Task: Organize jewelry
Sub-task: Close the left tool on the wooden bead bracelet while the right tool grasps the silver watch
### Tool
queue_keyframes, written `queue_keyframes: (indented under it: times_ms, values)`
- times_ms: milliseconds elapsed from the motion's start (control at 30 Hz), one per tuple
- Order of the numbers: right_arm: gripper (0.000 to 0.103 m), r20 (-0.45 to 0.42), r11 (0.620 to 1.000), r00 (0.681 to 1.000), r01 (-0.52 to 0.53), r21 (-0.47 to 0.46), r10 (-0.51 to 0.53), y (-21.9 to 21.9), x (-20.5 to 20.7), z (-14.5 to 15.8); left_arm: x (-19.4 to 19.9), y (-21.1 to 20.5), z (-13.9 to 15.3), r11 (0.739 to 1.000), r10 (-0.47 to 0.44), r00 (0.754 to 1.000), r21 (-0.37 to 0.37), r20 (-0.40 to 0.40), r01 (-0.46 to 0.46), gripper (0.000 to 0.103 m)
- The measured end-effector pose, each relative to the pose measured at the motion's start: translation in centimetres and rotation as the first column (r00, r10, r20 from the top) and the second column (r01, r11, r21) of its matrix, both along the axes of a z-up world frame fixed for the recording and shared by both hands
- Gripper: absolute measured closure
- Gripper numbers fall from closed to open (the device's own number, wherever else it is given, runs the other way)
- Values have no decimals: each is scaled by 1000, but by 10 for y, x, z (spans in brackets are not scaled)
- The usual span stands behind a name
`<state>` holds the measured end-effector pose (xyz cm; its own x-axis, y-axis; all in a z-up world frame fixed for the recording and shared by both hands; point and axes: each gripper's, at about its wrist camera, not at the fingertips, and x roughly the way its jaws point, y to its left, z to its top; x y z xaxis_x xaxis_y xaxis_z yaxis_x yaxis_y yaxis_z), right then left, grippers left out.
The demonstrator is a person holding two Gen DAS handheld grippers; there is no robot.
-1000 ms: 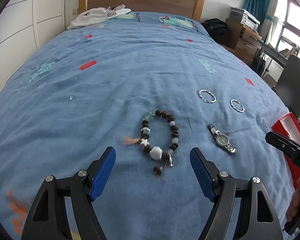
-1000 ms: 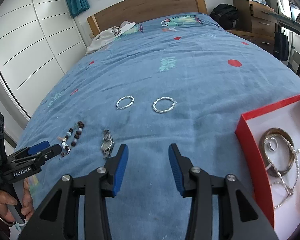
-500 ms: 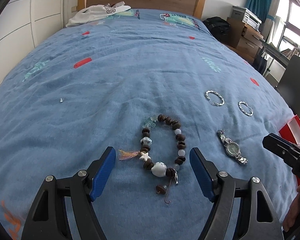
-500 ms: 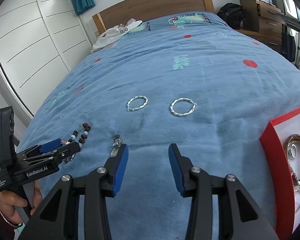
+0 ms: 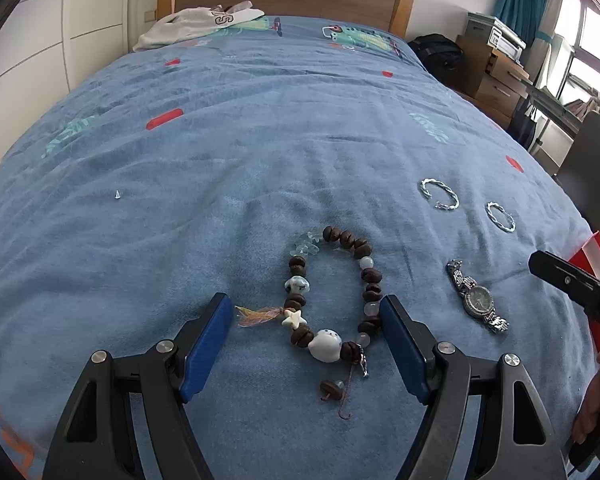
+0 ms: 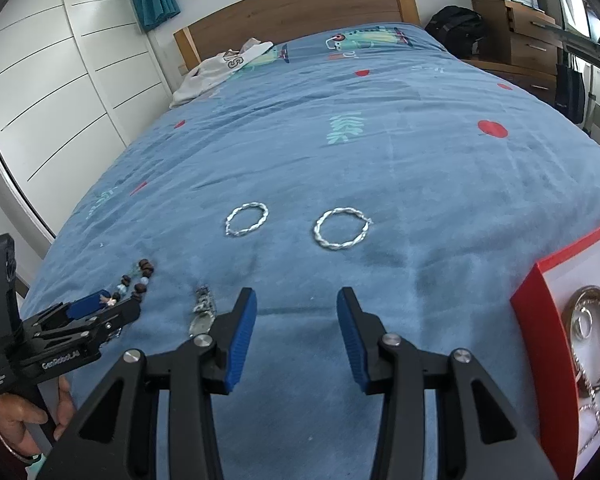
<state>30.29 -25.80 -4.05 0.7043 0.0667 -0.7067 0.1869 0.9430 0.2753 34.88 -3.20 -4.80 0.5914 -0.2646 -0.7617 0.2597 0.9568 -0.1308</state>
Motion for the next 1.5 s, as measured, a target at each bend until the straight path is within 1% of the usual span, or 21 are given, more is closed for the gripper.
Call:
queue_keyframes:
  times_ms: [467,567,800,967,1067,1133,1300,1500]
  values:
    - [62,0,1000,1000,-10,-5,10,0,3,-2,-1,3,-5,1000,-1,1000,-16,10,1,28]
    - [62,-3,1000,1000,-15,-6,15,3,4,-3,0,4,-6,1000,7,1000,-16,13,-7,31]
    - [62,-4,999,999,-35,-8,35,13,7,-3,2,13,-7,999,32,999,-34,8,-32,46]
    - [62,-5,998,998,-63,-7,63,25,9,-3,0,18,-7,999,38,999,-32,8,-37,56]
    - [62,-8,997,997,-83,-2,83,33,10,-4,-1,24,-7,998,46,999,-42,4,-45,65]
    - [62,-12,995,995,-102,-2,102,39,12,-5,0,29,-7,997,54,999,-50,-1,-54,73]
    - [62,-27,988,987,-155,-5,155,59,16,-9,-2,41,-6,995,73,997,-68,-6,-73,80]
    - [62,-57,981,979,-195,-3,195,72,25,-18,-7,50,-6,994,85,996,-76,-3,-85,84]
